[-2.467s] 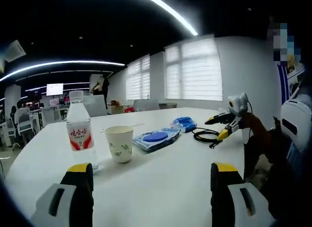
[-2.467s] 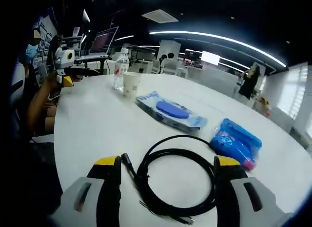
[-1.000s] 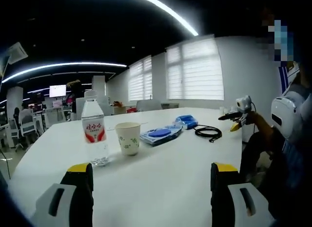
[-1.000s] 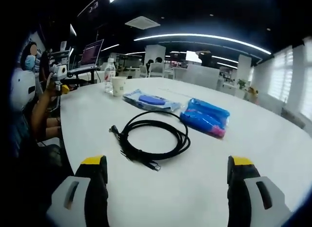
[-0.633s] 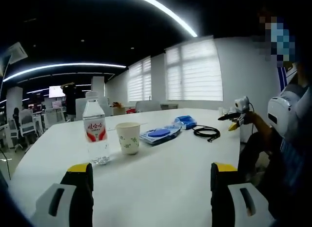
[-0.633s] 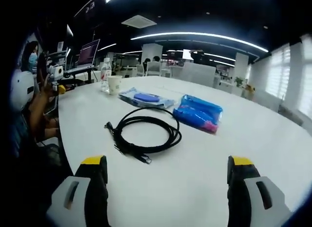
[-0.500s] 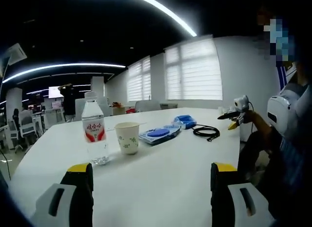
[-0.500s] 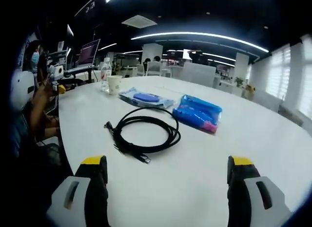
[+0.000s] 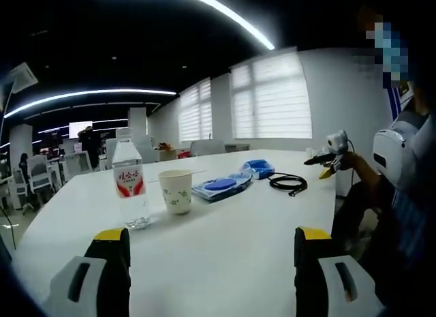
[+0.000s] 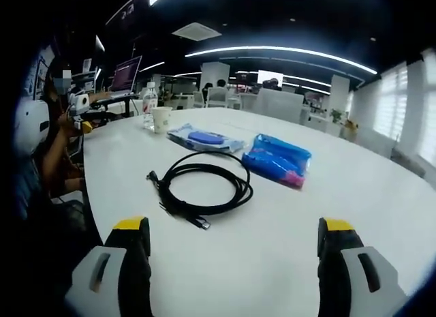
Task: Arrange the tabletop items into an orderly group along one side of the table until the central work area is clear of visible clutter.
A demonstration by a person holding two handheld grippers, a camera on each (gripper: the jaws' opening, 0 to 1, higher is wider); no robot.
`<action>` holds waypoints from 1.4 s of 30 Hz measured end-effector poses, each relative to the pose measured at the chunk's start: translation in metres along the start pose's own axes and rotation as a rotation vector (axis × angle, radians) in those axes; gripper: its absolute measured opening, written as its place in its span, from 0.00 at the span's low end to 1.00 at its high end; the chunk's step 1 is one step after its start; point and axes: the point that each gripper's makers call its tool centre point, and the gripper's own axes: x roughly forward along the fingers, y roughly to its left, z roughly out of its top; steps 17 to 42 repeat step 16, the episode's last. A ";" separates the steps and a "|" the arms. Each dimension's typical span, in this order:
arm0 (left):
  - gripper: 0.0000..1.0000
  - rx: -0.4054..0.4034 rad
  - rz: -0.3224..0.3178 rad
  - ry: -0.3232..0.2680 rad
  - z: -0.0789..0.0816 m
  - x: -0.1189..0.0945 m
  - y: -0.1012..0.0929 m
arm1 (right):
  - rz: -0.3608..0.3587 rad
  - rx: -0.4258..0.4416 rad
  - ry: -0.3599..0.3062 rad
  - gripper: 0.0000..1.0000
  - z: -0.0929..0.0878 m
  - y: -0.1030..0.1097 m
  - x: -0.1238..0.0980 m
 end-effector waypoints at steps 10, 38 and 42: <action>1.00 0.003 0.002 -0.013 0.002 -0.001 -0.001 | -0.001 -0.003 -0.007 1.00 -0.001 0.001 0.001; 1.00 0.008 0.000 -0.006 0.000 -0.001 -0.001 | -0.010 -0.001 -0.012 1.00 0.000 0.000 -0.001; 1.00 0.008 0.000 -0.006 0.000 -0.001 -0.001 | -0.010 -0.001 -0.012 1.00 0.000 0.000 -0.001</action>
